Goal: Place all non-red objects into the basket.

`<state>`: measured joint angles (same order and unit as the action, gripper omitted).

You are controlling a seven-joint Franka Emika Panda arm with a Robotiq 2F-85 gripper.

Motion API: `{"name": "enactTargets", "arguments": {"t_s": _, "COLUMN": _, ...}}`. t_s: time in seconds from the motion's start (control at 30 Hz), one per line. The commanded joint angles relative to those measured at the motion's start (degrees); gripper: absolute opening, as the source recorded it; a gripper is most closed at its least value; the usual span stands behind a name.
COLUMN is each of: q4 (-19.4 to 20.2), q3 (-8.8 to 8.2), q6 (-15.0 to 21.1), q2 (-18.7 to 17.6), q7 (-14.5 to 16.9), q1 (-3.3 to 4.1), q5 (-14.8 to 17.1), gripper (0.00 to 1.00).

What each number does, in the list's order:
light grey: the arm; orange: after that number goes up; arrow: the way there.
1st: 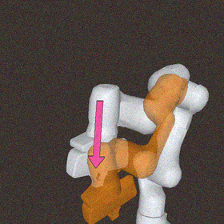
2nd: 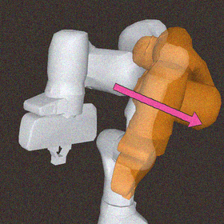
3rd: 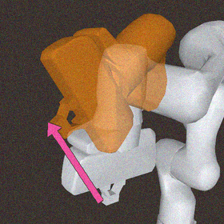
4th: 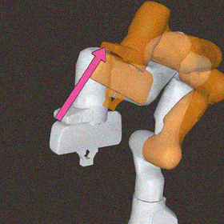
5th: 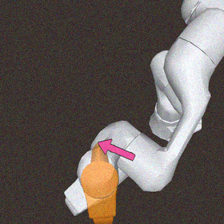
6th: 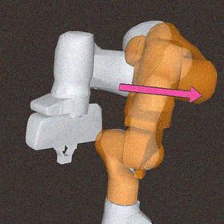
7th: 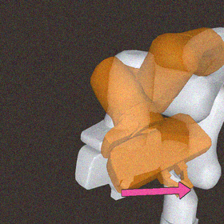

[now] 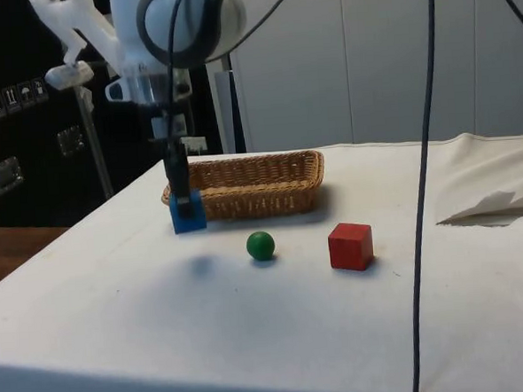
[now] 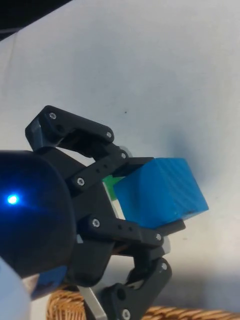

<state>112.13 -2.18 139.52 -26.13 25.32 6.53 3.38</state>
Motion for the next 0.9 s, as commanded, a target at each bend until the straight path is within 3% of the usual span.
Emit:
{"name": "enactTargets", "arguments": {"t_s": 0.0, "q4": 0.3, "q3": 0.06, "q6": -0.6, "q2": 0.9, "q7": 0.3, "q1": -0.17, "q5": 0.2, "gripper": 0.00}}
{"name": "enactTargets", "arguments": {"t_s": 0.2, "q4": 0.0, "q3": -0.40, "q6": -2.1, "q2": 2.3, "q7": 0.2, "q1": 0.00, "q5": 0.0, "gripper": 0.00}}
{"name": "enactTargets", "arguments": {"t_s": 0.43, "q4": -0.3, "q3": -1.32, "q6": -4.5, "q2": 4.5, "q7": 2.1, "q1": -0.57, "q5": 0.4, "gripper": 0.00}}
{"name": "enactTargets", "arguments": {"t_s": 0.47, "q4": -0.2, "q3": -1.49, "q6": -4.1, "q2": 4.3, "q7": 1.4, "q1": -0.17, "q5": 0.0, "gripper": 0.00}}
{"name": "enactTargets", "arguments": {"t_s": 0.5, "q4": -0.5, "q3": -1.49, "q6": -4.7, "q2": 4.6, "q7": 2.4, "q1": -0.63, "q5": 0.5, "gripper": 0.00}}
{"name": "enactTargets", "arguments": {"t_s": 0.73, "q4": -1.9, "q3": -3.55, "q6": -4.9, "q2": 3.7, "q7": 5.7, "q1": -1.20, "q5": 1.4, "gripper": 0.00}}
{"name": "enactTargets", "arguments": {"t_s": 0.77, "q4": -2.1, "q3": -3.78, "q6": -5.0, "q2": 3.6, "q7": 6.1, "q1": -1.20, "q5": 1.5, "gripper": 0.00}}
{"name": "enactTargets", "arguments": {"t_s": 0.8, "q4": -1.6, "q3": -4.07, "q6": -4.4, "q2": 3.9, "q7": 5.4, "q1": -0.69, "q5": 1.0, "gripper": 0.00}}
{"name": "enactTargets", "arguments": {"t_s": 0.87, "q4": -2.5, "q3": -4.35, "q6": -5.0, "q2": 3.3, "q7": 6.8, "q1": -1.32, "q5": 1.8, "gripper": 0.00}}
